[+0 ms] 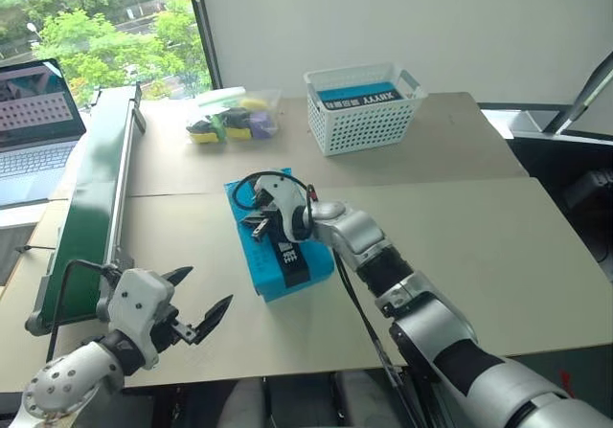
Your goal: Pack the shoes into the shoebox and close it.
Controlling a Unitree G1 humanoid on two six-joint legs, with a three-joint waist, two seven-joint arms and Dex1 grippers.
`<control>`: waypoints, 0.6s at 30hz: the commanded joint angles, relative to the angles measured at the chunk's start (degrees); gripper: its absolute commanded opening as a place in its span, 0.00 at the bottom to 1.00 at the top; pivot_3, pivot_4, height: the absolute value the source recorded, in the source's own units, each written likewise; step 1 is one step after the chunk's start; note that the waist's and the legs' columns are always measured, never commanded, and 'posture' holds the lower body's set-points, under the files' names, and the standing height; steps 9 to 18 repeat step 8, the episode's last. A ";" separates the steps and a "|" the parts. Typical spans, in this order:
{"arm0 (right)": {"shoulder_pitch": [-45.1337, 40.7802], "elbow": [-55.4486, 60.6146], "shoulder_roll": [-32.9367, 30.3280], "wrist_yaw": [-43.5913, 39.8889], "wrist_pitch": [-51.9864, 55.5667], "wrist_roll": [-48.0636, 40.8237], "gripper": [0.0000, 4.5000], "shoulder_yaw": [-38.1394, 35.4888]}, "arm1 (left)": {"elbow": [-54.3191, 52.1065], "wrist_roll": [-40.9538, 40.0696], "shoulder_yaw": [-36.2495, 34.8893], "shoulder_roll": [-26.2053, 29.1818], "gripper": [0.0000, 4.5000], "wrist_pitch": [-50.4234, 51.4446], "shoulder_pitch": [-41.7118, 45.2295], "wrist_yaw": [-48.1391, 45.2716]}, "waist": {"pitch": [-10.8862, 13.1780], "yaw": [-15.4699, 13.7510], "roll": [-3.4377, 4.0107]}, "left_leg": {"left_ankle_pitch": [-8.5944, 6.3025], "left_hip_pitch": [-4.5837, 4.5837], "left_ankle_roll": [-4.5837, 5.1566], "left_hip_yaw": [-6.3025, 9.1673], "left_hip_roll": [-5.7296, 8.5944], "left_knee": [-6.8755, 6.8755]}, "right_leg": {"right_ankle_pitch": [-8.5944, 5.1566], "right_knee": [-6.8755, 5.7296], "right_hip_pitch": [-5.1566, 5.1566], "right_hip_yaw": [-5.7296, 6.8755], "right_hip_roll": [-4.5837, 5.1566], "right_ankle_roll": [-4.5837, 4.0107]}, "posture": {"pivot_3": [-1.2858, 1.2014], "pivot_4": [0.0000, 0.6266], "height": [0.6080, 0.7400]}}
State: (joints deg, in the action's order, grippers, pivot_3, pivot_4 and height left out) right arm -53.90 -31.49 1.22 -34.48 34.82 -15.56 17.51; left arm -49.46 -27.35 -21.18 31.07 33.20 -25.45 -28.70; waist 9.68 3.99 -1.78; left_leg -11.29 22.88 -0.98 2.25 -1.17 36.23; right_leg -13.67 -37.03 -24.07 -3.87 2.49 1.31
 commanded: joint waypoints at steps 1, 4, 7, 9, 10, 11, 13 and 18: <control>-2.27 6.18 -0.60 1.77 5.50 -8.84 0.01 -13.03 | -0.18 -0.48 -1.31 -2.69 1.00 -0.62 3.01 4.30 | 0.03 -0.33 -0.01 | 0.00 0.08 0.00 0.01 0.01 0.02 | 0.01 -0.02 -0.06 0.00 0.00 0.00 | 0.52 0.24 0.96; -1.95 10.60 -3.84 3.72 8.94 -13.18 0.01 -20.86 | 0.06 -0.95 -2.14 -5.42 1.00 -0.06 5.41 7.82 | 0.03 -0.58 -0.02 | 0.00 0.33 0.00 0.08 0.04 0.07 | 0.05 0.00 -0.18 0.04 0.03 0.04 | 0.52 0.24 0.96; 0.14 13.45 -8.20 5.98 10.58 -12.71 0.01 -23.88 | 0.44 -1.47 -2.67 -8.73 1.00 0.16 7.79 11.70 | 0.02 -0.90 -0.03 | -0.04 0.39 0.04 0.11 0.10 0.06 | 0.04 0.06 -0.18 0.06 0.10 0.07 | 0.52 0.24 0.96; 0.89 14.05 -9.29 6.58 10.98 -12.27 0.01 -24.08 | 0.30 -1.29 -2.38 -9.39 1.00 0.61 8.29 12.76 | 0.02 -0.90 -0.03 | -0.06 0.39 0.05 0.10 0.10 0.06 | 0.04 0.06 -0.18 0.06 0.11 0.07 | 0.52 0.24 0.96; 0.89 14.05 -9.29 6.58 10.98 -12.27 0.01 -24.08 | 0.30 -1.29 -2.38 -9.39 1.00 0.61 8.29 12.76 | 0.02 -0.90 -0.03 | -0.06 0.39 0.05 0.10 0.10 0.06 | 0.04 0.06 -0.18 0.06 0.11 0.07 | 0.52 0.24 0.96; 0.89 14.05 -9.29 6.58 10.98 -12.27 0.01 -24.08 | 0.30 -1.29 -2.38 -9.39 1.00 0.61 8.29 12.76 | 0.02 -0.90 -0.03 | -0.06 0.39 0.05 0.10 0.10 0.06 | 0.04 0.06 -0.18 0.06 0.11 0.07 | 0.52 0.24 0.96; 0.89 14.05 -9.29 6.58 10.98 -12.27 0.01 -24.08 | 0.30 -1.29 -2.38 -9.39 1.00 0.61 8.29 12.76 | 0.02 -0.90 -0.03 | -0.06 0.39 0.05 0.10 0.10 0.06 | 0.04 0.06 -0.18 0.06 0.11 0.07 | 0.52 0.24 0.96; 0.89 14.05 -9.29 6.58 10.98 -12.27 0.01 -24.08 | 0.30 -1.29 -2.38 -9.39 1.00 0.61 8.29 12.76 | 0.02 -0.90 -0.03 | -0.06 0.39 0.05 0.10 0.10 0.06 | 0.04 0.06 -0.18 0.06 0.11 0.07 | 0.52 0.24 0.96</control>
